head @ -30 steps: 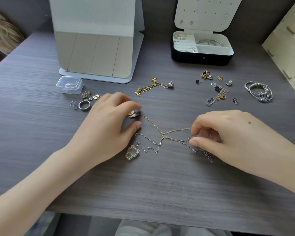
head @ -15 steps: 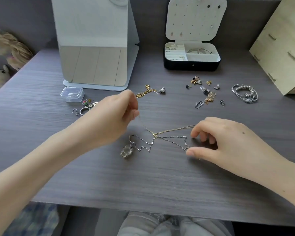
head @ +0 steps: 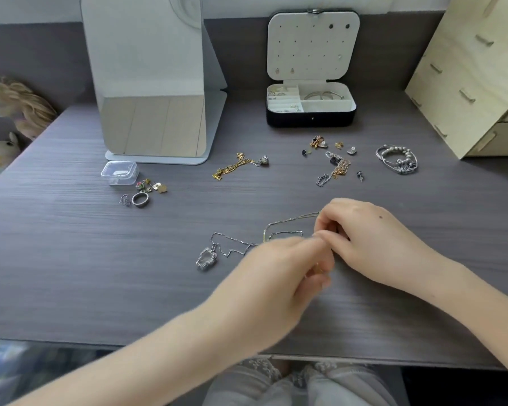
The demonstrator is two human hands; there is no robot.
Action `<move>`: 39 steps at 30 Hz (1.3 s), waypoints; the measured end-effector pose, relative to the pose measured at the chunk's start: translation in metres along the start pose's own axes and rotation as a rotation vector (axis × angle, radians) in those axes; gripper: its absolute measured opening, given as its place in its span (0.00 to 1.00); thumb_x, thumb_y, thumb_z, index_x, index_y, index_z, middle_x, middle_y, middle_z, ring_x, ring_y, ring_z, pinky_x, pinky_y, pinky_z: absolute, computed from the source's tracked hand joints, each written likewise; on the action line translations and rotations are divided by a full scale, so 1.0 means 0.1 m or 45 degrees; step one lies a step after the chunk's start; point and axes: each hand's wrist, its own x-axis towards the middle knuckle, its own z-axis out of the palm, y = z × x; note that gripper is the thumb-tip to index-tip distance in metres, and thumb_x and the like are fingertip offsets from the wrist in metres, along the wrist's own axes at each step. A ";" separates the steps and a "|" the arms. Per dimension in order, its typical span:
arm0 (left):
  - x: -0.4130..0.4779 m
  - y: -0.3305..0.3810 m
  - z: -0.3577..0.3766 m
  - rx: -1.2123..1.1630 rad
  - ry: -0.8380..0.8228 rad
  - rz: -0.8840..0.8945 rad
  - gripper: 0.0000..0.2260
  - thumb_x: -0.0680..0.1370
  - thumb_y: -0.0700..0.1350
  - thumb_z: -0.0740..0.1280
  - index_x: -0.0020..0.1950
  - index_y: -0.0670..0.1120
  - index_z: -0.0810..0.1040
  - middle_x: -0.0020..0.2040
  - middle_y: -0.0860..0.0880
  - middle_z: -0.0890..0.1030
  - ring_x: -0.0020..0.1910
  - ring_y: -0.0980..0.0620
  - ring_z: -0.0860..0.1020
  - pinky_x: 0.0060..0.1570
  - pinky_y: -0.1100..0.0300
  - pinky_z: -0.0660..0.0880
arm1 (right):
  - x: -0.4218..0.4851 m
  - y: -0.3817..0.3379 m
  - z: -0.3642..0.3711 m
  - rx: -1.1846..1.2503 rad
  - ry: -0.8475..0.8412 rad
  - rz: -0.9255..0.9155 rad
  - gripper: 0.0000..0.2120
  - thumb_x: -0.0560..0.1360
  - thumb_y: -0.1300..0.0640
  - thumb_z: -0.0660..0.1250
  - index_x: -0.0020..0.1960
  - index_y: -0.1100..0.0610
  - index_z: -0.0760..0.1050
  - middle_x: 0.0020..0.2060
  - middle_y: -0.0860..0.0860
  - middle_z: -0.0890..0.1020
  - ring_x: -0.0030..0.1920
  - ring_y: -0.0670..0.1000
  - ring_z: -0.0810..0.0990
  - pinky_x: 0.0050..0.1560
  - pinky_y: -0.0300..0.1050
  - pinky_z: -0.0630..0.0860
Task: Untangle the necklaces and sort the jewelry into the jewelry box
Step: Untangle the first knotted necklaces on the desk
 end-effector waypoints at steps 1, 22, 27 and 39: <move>-0.02 0.00 0.07 0.014 -0.022 0.038 0.02 0.73 0.43 0.66 0.45 0.48 0.74 0.35 0.59 0.68 0.34 0.61 0.66 0.36 0.71 0.63 | 0.02 0.01 -0.01 0.031 0.005 0.000 0.05 0.76 0.53 0.63 0.42 0.50 0.71 0.40 0.43 0.74 0.41 0.45 0.70 0.42 0.38 0.61; 0.09 -0.70 -0.26 0.186 0.098 -0.039 0.15 0.75 0.38 0.59 0.55 0.49 0.81 0.55 0.55 0.80 0.50 0.55 0.74 0.52 0.66 0.68 | 0.09 0.06 -0.36 0.547 -0.031 -0.042 0.07 0.76 0.60 0.64 0.40 0.52 0.73 0.37 0.45 0.83 0.36 0.42 0.80 0.38 0.40 0.75; 0.08 -0.78 -0.24 0.373 -0.058 0.087 0.16 0.77 0.52 0.55 0.59 0.57 0.78 0.65 0.55 0.75 0.63 0.51 0.70 0.56 0.53 0.63 | 0.10 0.09 -0.35 0.517 -0.043 -0.018 0.07 0.76 0.60 0.64 0.39 0.53 0.73 0.36 0.46 0.82 0.36 0.42 0.80 0.37 0.36 0.74; 0.00 -0.86 -0.25 0.371 -0.061 0.062 0.19 0.77 0.55 0.55 0.65 0.56 0.75 0.69 0.58 0.71 0.70 0.56 0.64 0.66 0.56 0.56 | -0.27 0.05 -0.11 -0.188 -0.065 -0.360 0.16 0.65 0.33 0.61 0.42 0.43 0.76 0.42 0.43 0.74 0.43 0.48 0.70 0.43 0.46 0.69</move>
